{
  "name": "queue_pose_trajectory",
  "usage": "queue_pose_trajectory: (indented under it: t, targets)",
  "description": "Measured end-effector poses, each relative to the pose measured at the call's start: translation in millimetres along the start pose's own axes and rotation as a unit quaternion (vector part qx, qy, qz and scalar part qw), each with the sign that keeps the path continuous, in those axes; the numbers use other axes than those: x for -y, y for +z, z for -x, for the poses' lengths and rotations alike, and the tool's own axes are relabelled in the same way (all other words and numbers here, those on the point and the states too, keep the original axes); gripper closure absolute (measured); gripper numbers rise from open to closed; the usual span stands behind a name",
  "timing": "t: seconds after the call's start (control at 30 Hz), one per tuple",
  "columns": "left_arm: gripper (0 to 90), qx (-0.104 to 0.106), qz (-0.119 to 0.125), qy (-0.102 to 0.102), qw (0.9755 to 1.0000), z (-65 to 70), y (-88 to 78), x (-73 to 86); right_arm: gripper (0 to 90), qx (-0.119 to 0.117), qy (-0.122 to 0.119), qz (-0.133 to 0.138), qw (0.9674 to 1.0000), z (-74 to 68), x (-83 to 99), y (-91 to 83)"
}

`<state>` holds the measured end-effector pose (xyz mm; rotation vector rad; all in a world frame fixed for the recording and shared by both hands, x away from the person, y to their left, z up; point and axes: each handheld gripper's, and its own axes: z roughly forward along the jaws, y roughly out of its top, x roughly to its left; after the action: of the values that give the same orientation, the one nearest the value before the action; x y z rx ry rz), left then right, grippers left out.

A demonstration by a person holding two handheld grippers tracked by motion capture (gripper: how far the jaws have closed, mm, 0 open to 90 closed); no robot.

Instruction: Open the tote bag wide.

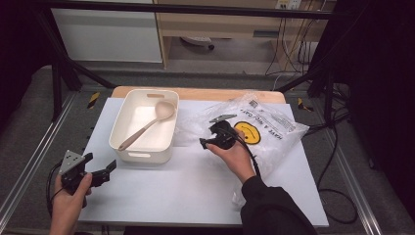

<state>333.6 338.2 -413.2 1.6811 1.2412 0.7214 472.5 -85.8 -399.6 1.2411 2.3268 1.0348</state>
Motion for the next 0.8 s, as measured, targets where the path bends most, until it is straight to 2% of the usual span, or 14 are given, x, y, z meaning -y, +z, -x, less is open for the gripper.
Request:
queue_pose_trajectory:
  t: [0.17,0.23,0.47,0.8]
  targets:
    - [7.1,0.0,0.0,-0.002,1.0,-0.2,-0.5,0.5,13.7,-0.012,0.006,0.008,0.9999,7.1,6.9,-15.3]
    - [7.0,-0.001,0.002,0.0,1.0,-0.5,-0.6,0.4,11.2,-0.009,-0.005,0.006,0.9999,10.0,10.9,-20.8]
    - [6.8,0.002,-0.002,-0.001,1.0,0.8,-0.5,0.9,9.3,-0.013,-0.005,0.012,0.9998,18.0,27.1,-38.8]
    - [5.9,-0.002,-0.001,-0.001,1.0,0.4,-1.4,1.2,7.9,-0.011,0.001,0.014,0.9999,31.6,52.4,-48.5]
